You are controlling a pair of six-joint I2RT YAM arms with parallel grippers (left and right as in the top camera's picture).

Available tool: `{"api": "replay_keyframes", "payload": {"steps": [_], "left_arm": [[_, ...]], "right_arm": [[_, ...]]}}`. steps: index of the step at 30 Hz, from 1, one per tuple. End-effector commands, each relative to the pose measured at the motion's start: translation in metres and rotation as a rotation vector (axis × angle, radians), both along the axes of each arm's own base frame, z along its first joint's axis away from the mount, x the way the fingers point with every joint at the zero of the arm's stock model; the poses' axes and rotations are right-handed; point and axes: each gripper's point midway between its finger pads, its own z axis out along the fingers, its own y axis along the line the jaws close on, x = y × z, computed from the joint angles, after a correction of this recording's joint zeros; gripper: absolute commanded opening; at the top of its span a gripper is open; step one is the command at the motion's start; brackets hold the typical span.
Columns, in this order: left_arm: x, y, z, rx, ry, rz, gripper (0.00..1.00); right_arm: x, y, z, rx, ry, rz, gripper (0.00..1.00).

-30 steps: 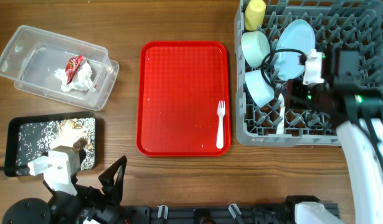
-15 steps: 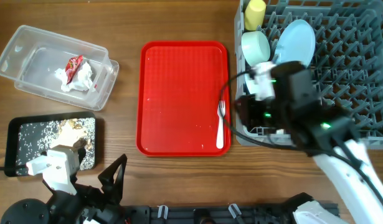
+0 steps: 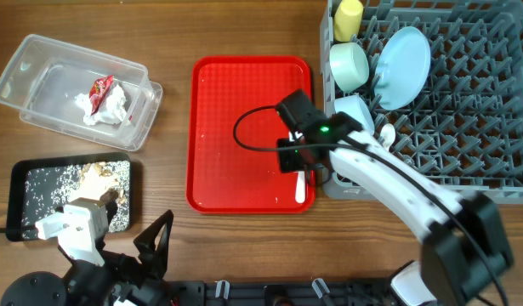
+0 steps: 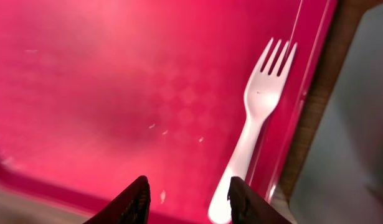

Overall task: Sort waste into correct bins and load items into the dishwasher rack
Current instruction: 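Move the right gripper back over the white fork on the red tray, then lower the right gripper and grasp the white plastic fork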

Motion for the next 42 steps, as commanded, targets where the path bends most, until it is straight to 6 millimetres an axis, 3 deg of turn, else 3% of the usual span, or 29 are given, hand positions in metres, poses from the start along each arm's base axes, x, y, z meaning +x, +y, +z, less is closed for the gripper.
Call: {"api": "replay_keyframes", "payload": {"steps": [1,7,26,32,42], "left_arm": [[0.0,0.002,0.0,-0.008,-0.003,0.012,1.0],[0.0,0.002,0.0,-0.008,-0.003,0.012,1.0],[0.0,0.002,0.0,-0.008,-0.003,0.012,1.0],[0.0,0.002,0.0,-0.008,-0.003,0.012,1.0],[0.0,0.002,0.0,-0.008,-0.003,0.012,1.0]], "right_arm": [[0.003,-0.009,-0.033,-0.078,0.044,-0.082,0.42],[0.012,-0.023,-0.054,-0.176,0.023,-0.114,0.43],[0.026,-0.03,-0.053,-0.218,-0.042,-0.128,0.41],[0.02,-0.028,-0.057,-0.204,-0.009,-0.125,0.41],[0.008,-0.036,-0.081,-0.262,0.071,-0.123,0.41]]}}
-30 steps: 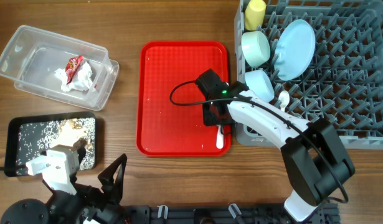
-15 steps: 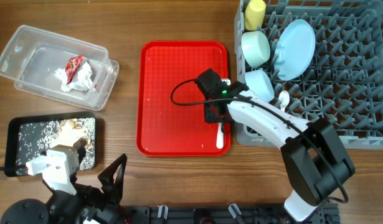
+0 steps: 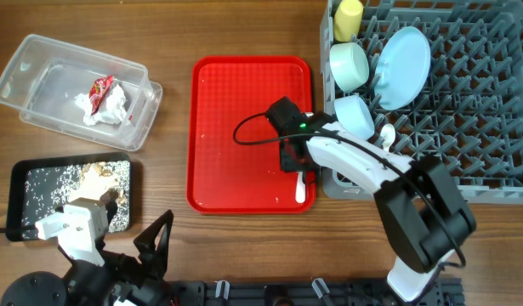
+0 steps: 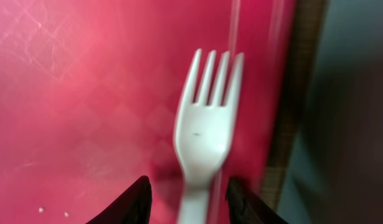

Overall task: Sort waste into correct bins and load items into the dishwasher rack
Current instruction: 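Lower the right gripper and grasp the white plastic fork, then carry the fork right into the rack and insert it upright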

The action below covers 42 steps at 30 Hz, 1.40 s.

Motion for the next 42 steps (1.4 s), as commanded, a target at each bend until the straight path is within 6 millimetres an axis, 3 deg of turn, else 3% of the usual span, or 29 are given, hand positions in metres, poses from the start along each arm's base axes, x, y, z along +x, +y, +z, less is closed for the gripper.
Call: {"api": "replay_keyframes", "payload": {"steps": [1,6,10,19,24,29,31,35,37,40,42], "left_arm": [[0.0,0.002,0.0,-0.008,-0.003,0.012,1.0],[0.0,0.002,0.0,-0.008,-0.003,0.012,1.0],[0.0,0.002,0.0,-0.008,-0.003,0.012,1.0],[0.0,0.002,0.0,-0.008,-0.003,0.012,1.0],[0.0,0.002,0.0,-0.008,-0.003,0.012,1.0],[0.0,0.002,0.0,-0.008,-0.003,0.012,1.0],[0.0,0.002,0.0,-0.008,-0.003,0.012,1.0],[0.0,0.002,0.0,-0.008,-0.003,0.012,1.0],[0.0,0.002,0.0,-0.008,-0.003,0.012,1.0],[0.0,0.002,0.0,-0.008,-0.003,0.012,1.0],[0.0,0.002,0.0,-0.008,-0.003,0.012,1.0]], "right_arm": [[-0.007,-0.005,-0.017,-0.022,0.049,-0.024,0.41],[-0.007,0.005,-0.019,0.03,0.059,-0.011,0.38],[-0.007,0.011,-0.021,0.06,0.069,-0.008,0.25],[-0.007,0.012,-0.021,0.062,0.065,-0.008,0.05],[0.001,0.017,-0.009,0.076,0.04,0.027,0.04],[0.026,0.033,0.054,0.137,-0.072,0.101,0.04],[0.037,0.039,0.103,0.184,-0.161,0.133,0.04],[0.041,0.039,0.192,0.257,-0.332,0.184,0.04],[0.037,0.02,0.239,0.227,-0.441,0.175,0.04],[0.029,-0.026,0.273,0.117,-0.534,0.097,0.04],[0.022,-0.063,0.282,0.044,-0.544,0.029,0.04]]}}
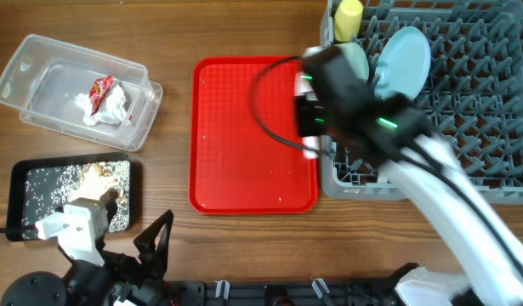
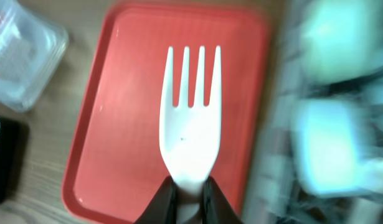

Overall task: Sort waste into correct bins and load items into the dishwasher rack
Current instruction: 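Carry the fork right into the rack and insert it upright, then release the fork and withdraw the right gripper to the right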

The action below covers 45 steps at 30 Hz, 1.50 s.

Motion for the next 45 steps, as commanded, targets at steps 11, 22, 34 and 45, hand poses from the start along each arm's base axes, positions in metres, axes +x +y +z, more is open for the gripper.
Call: {"api": "replay_keyframes", "payload": {"steps": [11,22,34,45], "left_arm": [[0.0,0.002,0.0,-0.008,-0.003,0.012,1.0],[0.0,0.002,0.0,-0.008,-0.003,0.012,1.0],[0.0,0.002,0.0,-0.008,-0.003,0.012,1.0],[0.0,0.002,0.0,-0.008,-0.003,0.012,1.0]], "right_arm": [[-0.007,-0.174,-0.042,-0.174,0.161,-0.376,0.04],[-0.003,-0.185,-0.129,-0.122,0.227,-0.227,0.04],[0.006,-0.186,-0.159,-0.174,0.278,-0.152,0.05],[0.01,-0.198,-0.168,-0.225,0.292,-0.21,0.37]]}}
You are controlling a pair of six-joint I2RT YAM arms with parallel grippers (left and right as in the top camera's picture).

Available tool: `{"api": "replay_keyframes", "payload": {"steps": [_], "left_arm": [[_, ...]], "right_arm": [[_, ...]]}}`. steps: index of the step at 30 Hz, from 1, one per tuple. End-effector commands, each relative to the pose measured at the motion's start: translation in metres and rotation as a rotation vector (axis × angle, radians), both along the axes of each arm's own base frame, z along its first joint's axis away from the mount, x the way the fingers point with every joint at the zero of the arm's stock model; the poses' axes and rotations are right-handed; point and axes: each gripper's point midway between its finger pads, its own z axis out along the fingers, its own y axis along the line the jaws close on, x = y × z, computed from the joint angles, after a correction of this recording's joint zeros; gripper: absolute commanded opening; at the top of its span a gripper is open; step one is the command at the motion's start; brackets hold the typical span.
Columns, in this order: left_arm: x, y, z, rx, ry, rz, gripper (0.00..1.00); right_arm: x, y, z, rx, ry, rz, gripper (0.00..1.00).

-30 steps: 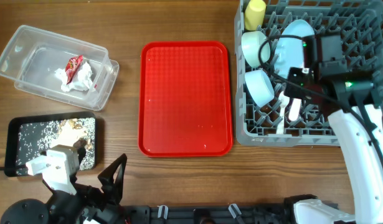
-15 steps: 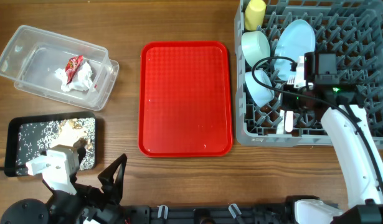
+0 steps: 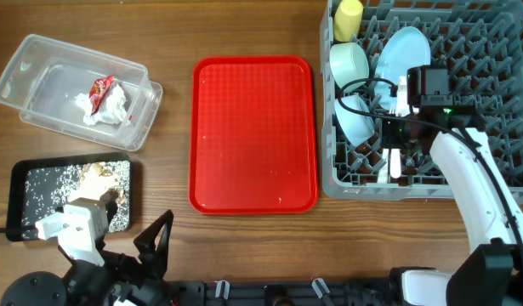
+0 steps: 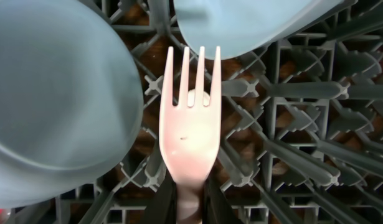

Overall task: Sort waste into correct bins and load items into the dishwasher rack
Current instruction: 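Release the fork and withdraw the right gripper to the right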

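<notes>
My right gripper (image 4: 191, 208) is shut on the handle of a white plastic fork (image 4: 188, 134), tines pointing away from the wrist camera. The fork hangs over the grey dishwasher rack (image 3: 499, 183), between a light blue bowl (image 4: 60, 93) on its left and a light blue plate (image 4: 253, 22) beyond it. In the overhead view the right gripper (image 3: 396, 127) sits over the rack's left part, beside the bowl (image 3: 353, 119). The left gripper (image 3: 155, 236) rests open at the table's front edge, holding nothing.
A red tray (image 3: 252, 132) lies bare in the middle. A clear bin (image 3: 40, 93) with wrappers stands at the far left, a black tray (image 3: 70, 195) with food scraps in front of it. The rack also holds a yellow cup (image 3: 348, 19) and a pale green bowl (image 3: 349, 64).
My right gripper, still shut on the fork, was over the tray's right edge by the rack. Now it is further right, over the rack between the bowl and the plate.
At first my right gripper hovered open over the red tray, with the fork lying by the tray's right edge. Then its open jaws straddled the fork's handle. Later it was shut on the fork and raised off the tray. Now the fork is over the rack and the tray is bare.
</notes>
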Motion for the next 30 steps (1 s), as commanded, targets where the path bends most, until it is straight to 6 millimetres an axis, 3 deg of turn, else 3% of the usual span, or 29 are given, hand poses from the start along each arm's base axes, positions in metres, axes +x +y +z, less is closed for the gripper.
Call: {"api": "replay_keyframes", "payload": {"steps": [1,2,6,9,13,17,20,24,27,30], "left_arm": [[0.0,0.002,0.0,-0.008,-0.003,0.012,1.0],[0.0,0.002,0.0,-0.008,-0.003,0.012,1.0],[0.0,0.002,0.0,-0.008,-0.003,0.012,1.0],[-0.001,0.002,-0.002,-0.003,0.004,0.012,1.0],[-0.002,0.003,-0.006,0.006,0.02,0.013,1.0],[-0.004,0.005,-0.012,0.019,0.041,0.013,1.0],[-0.004,0.005,-0.013,0.024,0.05,0.013,1.0],[0.005,0.0,-0.019,0.055,0.093,0.016,1.0],[0.017,-0.007,-0.028,0.107,0.148,0.005,1.0],[0.029,-0.014,-0.035,0.133,0.196,0.005,1.0]], "right_arm": [[-0.002,-0.005,-0.006,-0.019,0.016,-0.02,0.57],[-0.002,-0.005,-0.006,-0.019,0.015,-0.023,0.63],[-0.001,-0.004,-0.002,-0.007,0.014,-0.042,0.64],[-0.001,-0.004,0.018,0.003,0.002,-0.069,0.62],[-0.004,-0.003,0.064,0.023,-0.059,-0.092,0.59],[-0.021,0.022,0.136,0.164,-0.219,-0.025,0.59],[-0.047,0.041,0.179,0.263,-0.358,0.041,0.59],[-0.093,0.043,0.219,0.285,-0.505,0.054,0.59],[-0.129,0.045,0.23,0.296,-0.563,0.069,0.6],[-0.158,0.053,0.223,0.335,-0.563,0.099,0.59]]}}
